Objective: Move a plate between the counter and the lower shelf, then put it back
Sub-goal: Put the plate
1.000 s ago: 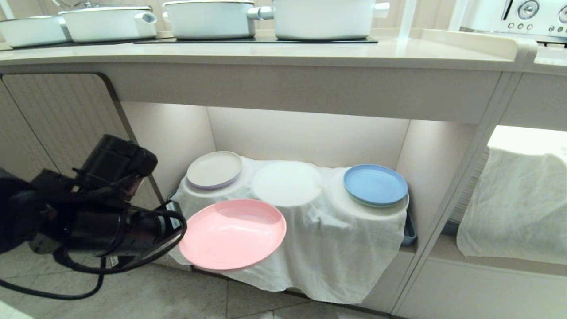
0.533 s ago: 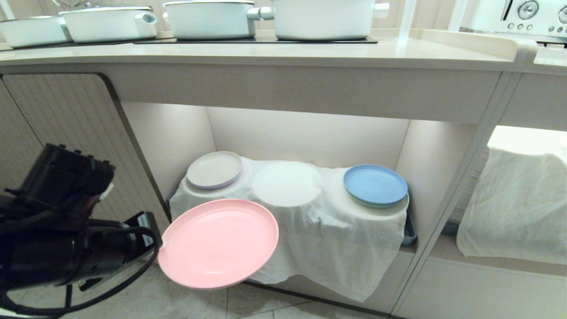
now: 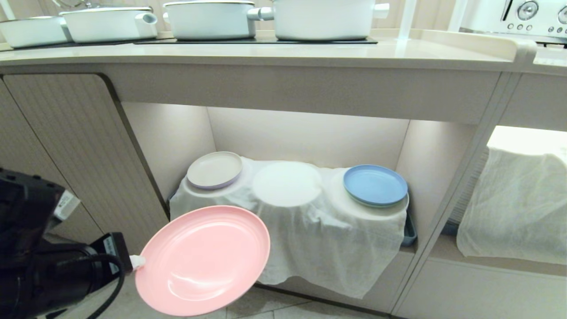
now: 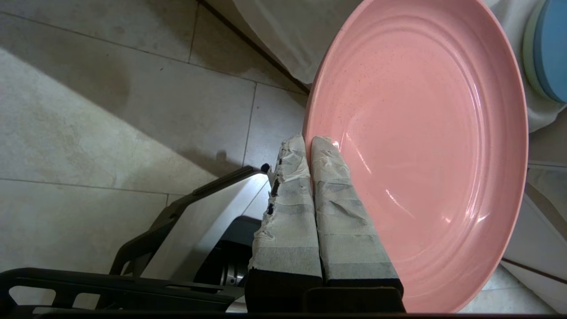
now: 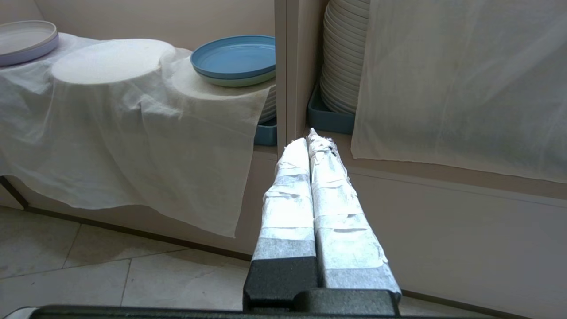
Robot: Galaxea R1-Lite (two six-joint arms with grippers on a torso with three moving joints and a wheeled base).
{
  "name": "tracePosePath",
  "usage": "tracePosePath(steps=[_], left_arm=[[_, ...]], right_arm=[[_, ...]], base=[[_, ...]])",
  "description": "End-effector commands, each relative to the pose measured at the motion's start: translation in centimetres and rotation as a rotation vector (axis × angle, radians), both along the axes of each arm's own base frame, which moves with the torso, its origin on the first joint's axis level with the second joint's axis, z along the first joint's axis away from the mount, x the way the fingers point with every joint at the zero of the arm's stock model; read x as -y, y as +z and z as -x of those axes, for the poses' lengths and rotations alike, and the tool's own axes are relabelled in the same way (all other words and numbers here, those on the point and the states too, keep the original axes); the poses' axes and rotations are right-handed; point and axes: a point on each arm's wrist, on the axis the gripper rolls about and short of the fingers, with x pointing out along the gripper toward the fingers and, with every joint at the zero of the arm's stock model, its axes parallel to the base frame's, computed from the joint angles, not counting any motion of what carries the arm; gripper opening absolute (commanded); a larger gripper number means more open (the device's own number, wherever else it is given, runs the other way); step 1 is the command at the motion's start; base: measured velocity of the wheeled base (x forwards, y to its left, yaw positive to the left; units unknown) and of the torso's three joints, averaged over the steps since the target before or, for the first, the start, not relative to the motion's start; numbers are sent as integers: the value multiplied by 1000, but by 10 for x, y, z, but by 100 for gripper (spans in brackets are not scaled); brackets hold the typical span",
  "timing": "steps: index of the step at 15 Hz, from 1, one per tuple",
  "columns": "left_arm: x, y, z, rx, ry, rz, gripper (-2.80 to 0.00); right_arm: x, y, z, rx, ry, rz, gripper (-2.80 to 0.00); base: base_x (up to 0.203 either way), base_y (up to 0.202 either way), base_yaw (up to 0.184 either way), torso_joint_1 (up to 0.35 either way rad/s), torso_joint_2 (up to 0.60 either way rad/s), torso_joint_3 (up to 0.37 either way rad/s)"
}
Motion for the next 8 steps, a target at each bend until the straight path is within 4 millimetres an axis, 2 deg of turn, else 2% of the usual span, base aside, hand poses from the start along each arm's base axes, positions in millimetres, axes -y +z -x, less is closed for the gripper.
tracePosePath(steps=[1,8], left_arm=[[-1,4,4,22,-2,12,-280],[3,5,6,25,-30,12,-280]], right_arm=[[0,0,0,0,1,1,-280],[0,0,0,0,1,1,-280]], base=[[0,0,0,0,0,0],[0,0,0,0,0,0]])
